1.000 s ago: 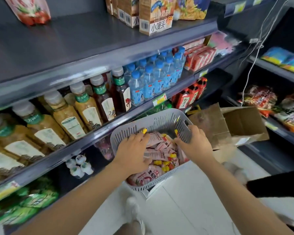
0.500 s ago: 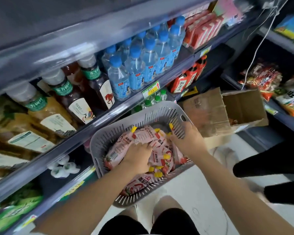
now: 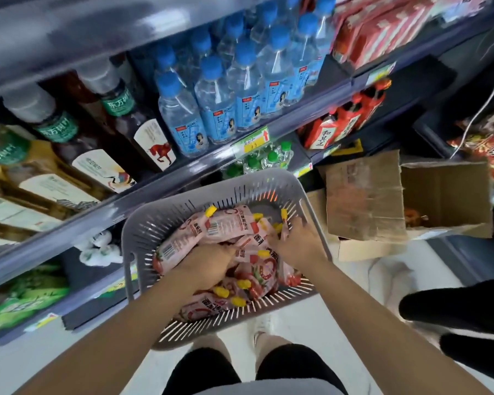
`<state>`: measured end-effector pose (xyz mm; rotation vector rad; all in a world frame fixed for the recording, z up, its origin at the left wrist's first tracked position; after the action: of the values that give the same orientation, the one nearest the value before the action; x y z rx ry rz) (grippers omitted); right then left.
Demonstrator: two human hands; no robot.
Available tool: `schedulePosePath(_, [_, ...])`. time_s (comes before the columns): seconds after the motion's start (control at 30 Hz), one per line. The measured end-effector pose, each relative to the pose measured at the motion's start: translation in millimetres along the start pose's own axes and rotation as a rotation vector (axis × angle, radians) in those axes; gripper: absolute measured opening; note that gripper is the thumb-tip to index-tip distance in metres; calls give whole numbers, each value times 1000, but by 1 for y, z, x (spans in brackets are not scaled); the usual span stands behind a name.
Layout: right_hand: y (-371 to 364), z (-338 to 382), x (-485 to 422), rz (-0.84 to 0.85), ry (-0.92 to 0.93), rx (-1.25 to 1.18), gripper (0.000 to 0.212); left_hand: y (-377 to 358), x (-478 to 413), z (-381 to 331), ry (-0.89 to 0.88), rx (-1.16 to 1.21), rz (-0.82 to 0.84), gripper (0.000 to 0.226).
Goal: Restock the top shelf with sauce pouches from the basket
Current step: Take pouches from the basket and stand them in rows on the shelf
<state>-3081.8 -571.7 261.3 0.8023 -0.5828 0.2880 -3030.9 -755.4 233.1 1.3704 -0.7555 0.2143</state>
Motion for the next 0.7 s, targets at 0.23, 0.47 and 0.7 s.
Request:
schedulePosePath(0.23, [-14,-18,-26,33,-28,2,64,2,3,28,142,418,-130,34])
schedulePosePath(0.47, [-38,-39,-43,200,-132,-189,94,11,12,31,331,1210,-268,34])
schedulePosePath(0.7, [-49,-49,-45,184,-442,-296,111,-21,6,24,664,1239,-408,30])
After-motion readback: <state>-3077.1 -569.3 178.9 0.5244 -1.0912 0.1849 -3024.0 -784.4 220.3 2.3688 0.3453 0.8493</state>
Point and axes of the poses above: each hand's wrist, its own x-axis away from the middle knuckle, its own y-axis out of the back of the hand, z = x × y, the point moved 1 cm from there along -x, towards the middle knuckle, and after that the axes turned 15 degrees about -x, right-handed, at the moved point
